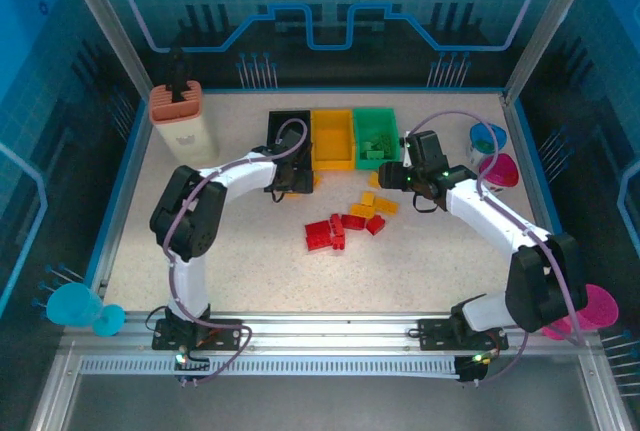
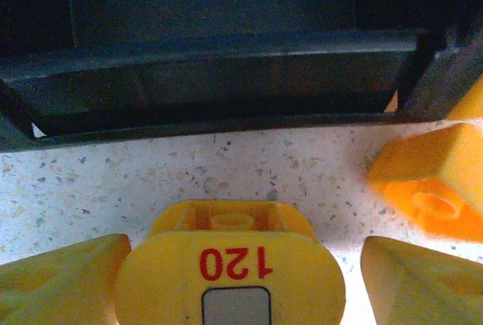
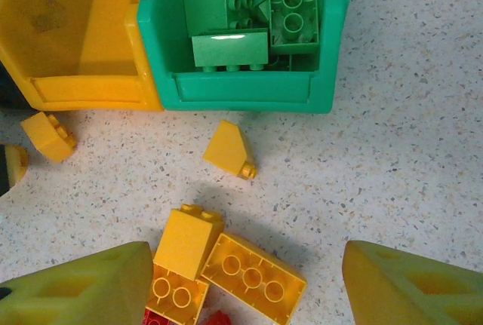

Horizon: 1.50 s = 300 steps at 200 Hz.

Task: Sort the legos into containers by color
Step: Pick up the lego from the center of the table, then place the lego in the container.

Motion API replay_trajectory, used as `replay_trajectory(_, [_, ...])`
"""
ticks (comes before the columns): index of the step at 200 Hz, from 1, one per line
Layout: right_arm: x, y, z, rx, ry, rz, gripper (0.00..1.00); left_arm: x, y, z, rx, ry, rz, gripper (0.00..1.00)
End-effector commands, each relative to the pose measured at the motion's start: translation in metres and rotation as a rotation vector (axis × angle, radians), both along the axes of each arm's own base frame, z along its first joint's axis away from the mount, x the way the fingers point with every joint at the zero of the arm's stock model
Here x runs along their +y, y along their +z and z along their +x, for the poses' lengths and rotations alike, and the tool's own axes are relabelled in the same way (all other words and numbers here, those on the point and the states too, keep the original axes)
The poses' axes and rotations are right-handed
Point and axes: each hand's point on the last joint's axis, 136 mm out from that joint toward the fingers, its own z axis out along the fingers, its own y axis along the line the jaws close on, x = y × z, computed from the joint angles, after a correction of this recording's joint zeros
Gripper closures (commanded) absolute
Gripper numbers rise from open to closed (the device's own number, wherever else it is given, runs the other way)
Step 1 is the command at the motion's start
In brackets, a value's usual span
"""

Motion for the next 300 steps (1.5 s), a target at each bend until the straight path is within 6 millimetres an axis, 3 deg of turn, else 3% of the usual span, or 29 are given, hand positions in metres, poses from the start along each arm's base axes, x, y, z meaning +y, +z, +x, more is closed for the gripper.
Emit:
replay_trajectory(1, [-0.004, 0.006, -0.002, -0.021, -0.013, 0.024, 0.32, 0.005, -0.004, -0.005, 0.032, -0.011, 0.030, 0.29])
replay_trajectory(32, [-0.005, 0.007, -0.004, -0.024, -0.016, 0.025, 0.33, 0.006, 0.006, -0.007, 0.010, -0.013, 0.030, 0.47])
replay_trajectory(53, [-0.004, 0.007, -0.004, -0.024, -0.015, 0.030, 0.33, 0.008, 0.017, -0.007, -0.009, -0.012, 0.030, 0.53])
replay_trajectory(111, [-0.005, 0.007, -0.006, -0.023, -0.020, 0.035, 0.33, -0.016, 0.085, -0.009, -0.152, -0.079, -0.065, 0.53])
replay_trajectory(134, [-0.005, 0.005, -0.007, -0.023, -0.022, 0.039, 0.33, -0.031, 0.115, 0.000, -0.237, -0.116, -0.146, 0.52])
replay_trajectory(155, [-0.004, 0.005, -0.008, -0.023, -0.024, 0.047, 0.33, -0.045, 0.132, 0.012, -0.285, -0.150, -0.188, 0.52])
replay_trajectory(205, [-0.010, 0.010, -0.014, -0.038, -0.030, 0.032, 0.33, -0.078, 0.140, 0.049, -0.312, -0.205, -0.257, 0.52])
replay_trajectory(272, [-0.011, 0.017, -0.017, -0.045, -0.024, 0.042, 0.33, -0.102, 0.121, 0.099, -0.302, -0.235, -0.210, 0.51])
replay_trajectory(290, [-0.008, 0.019, -0.018, -0.041, -0.018, 0.049, 0.34, -0.106, 0.121, 0.106, -0.304, -0.232, -0.212, 0.45])
replay_trajectory(300, [-0.009, 0.021, -0.019, -0.046, -0.018, 0.050, 0.34, -0.107, 0.122, 0.108, -0.304, -0.229, -0.213, 0.34])
